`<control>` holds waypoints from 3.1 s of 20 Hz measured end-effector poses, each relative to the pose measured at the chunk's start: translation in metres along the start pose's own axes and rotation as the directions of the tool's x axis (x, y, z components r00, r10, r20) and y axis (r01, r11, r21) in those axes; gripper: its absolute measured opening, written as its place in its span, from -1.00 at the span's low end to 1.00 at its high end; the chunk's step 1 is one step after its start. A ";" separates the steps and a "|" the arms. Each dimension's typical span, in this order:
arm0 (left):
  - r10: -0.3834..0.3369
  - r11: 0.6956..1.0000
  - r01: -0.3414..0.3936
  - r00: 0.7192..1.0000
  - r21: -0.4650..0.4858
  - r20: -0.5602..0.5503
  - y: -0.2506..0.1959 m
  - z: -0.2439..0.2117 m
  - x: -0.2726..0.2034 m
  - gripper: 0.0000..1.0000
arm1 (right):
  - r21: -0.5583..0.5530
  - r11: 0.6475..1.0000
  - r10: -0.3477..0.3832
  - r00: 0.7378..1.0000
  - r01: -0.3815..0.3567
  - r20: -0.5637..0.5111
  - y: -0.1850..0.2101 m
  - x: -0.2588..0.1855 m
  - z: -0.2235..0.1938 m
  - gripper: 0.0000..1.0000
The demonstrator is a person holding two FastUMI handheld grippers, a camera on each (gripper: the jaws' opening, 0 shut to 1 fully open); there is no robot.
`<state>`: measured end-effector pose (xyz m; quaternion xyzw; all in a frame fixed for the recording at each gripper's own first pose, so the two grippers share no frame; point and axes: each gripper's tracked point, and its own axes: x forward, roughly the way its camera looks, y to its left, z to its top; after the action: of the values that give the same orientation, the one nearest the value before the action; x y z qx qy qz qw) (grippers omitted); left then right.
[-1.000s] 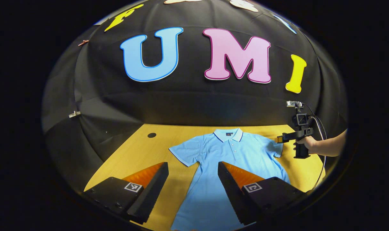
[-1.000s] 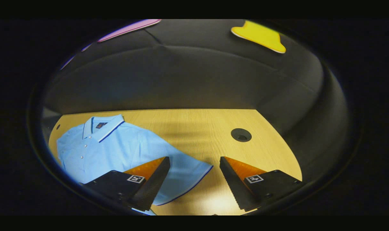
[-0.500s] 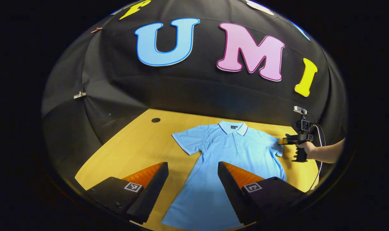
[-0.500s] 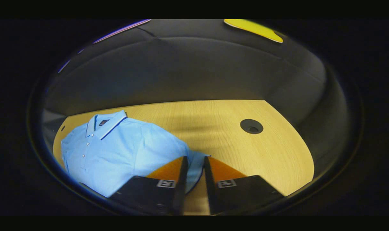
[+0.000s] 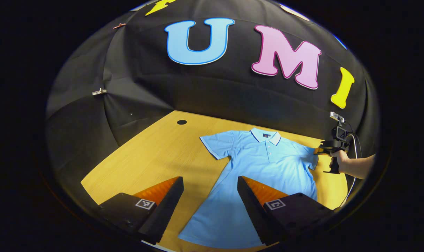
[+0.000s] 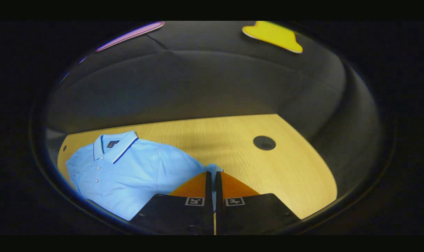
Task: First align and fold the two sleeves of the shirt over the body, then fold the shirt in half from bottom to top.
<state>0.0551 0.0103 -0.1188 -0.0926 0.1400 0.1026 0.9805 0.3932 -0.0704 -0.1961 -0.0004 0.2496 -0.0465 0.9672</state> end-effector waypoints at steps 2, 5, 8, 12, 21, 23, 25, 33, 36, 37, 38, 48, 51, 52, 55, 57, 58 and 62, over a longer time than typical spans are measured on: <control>0.021 1.000 -0.021 1.000 0.008 0.010 0.009 -0.006 -0.003 0.96 | -0.013 1.000 0.028 1.000 -0.028 0.014 0.026 -0.015 0.008 -0.92; 0.038 0.999 -0.038 0.999 -0.029 0.016 0.020 -0.012 -0.013 0.97 | -0.061 0.994 0.088 0.996 -0.086 0.029 0.073 -0.030 0.014 -0.96; 0.052 0.997 -0.051 0.998 -0.052 0.021 0.030 -0.015 -0.020 0.97 | -0.146 0.975 0.177 0.983 -0.167 0.057 0.135 -0.049 0.019 -0.96; 0.077 0.996 -0.075 0.996 -0.057 0.037 0.044 -0.010 -0.023 0.97 | -0.182 0.947 0.277 0.960 -0.265 0.048 0.215 -0.070 0.011 -0.87; -0.087 0.994 0.094 0.991 -0.061 0.103 0.024 0.054 0.083 0.97 | -0.225 0.894 0.414 0.906 -0.387 0.085 0.252 -0.132 -0.018 0.93; -0.141 0.989 0.143 0.986 -0.021 0.084 0.011 0.064 0.123 0.96 | -0.248 0.901 0.390 0.915 -0.355 0.108 0.223 -0.144 -0.020 0.92; -0.174 0.985 0.173 0.983 0.017 0.059 0.001 0.072 0.166 0.97 | -0.280 0.906 0.362 0.923 -0.316 0.129 0.188 -0.156 -0.019 0.96; -0.161 0.980 0.169 0.984 0.101 -0.076 -0.007 0.057 0.336 0.96 | -0.197 0.956 0.263 0.935 -0.219 0.239 0.099 -0.199 -0.028 0.95; -0.129 0.981 0.148 0.981 0.125 -0.144 -0.006 0.035 0.360 0.95 | -0.149 0.966 0.240 0.944 -0.210 0.227 0.086 -0.200 -0.052 0.95; -0.112 0.982 0.130 0.985 0.134 -0.134 -0.002 0.037 0.360 0.96 | -0.139 0.969 0.233 0.948 -0.206 0.217 0.082 -0.198 -0.061 0.95; -0.116 0.980 0.135 0.984 0.144 -0.135 -0.003 0.038 0.365 0.99 | -0.131 0.971 0.226 0.953 -0.202 0.204 0.078 -0.196 -0.070 0.95; -0.117 0.961 0.146 0.984 0.233 -0.134 -0.030 0.039 0.367 -0.84 | -0.044 0.989 0.149 0.975 -0.144 0.167 0.028 -0.201 -0.111 0.95; -0.019 0.931 0.022 1.000 0.363 -0.013 -0.033 0.075 0.356 -0.88 | -0.044 0.988 0.155 0.975 -0.150 0.161 0.020 -0.204 -0.119 0.95; -0.068 0.928 0.054 0.997 0.367 0.026 -0.063 0.092 0.341 -0.88 | -0.047 0.986 0.168 0.975 -0.163 0.143 0.020 -0.205 -0.128 0.96; -0.248 0.911 0.221 0.968 0.348 0.035 -0.153 0.103 0.296 -0.88 | -0.011 0.985 0.171 0.979 -0.171 0.111 0.017 -0.215 -0.146 0.96; -0.330 0.889 0.308 0.944 0.339 0.007 -0.198 0.093 0.278 -0.88 | 0.007 0.987 0.160 0.979 -0.162 0.128 0.012 -0.226 -0.145 0.90; -0.379 0.876 0.361 0.926 0.321 -0.007 -0.221 0.084 0.264 -0.88 | 0.024 0.988 0.150 0.980 -0.154 0.130 0.009 -0.233 -0.149 0.90; -0.465 0.846 0.452 0.885 0.283 -0.026 -0.263 0.065 0.241 -0.87 | 0.061 0.988 0.133 0.982 -0.142 0.137 0.001 -0.245 -0.157 0.95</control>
<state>0.3581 -0.1863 -0.0881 0.0193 0.1055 -0.1533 0.9824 0.1041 -0.0436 -0.2150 0.0480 0.1825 0.0116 0.9820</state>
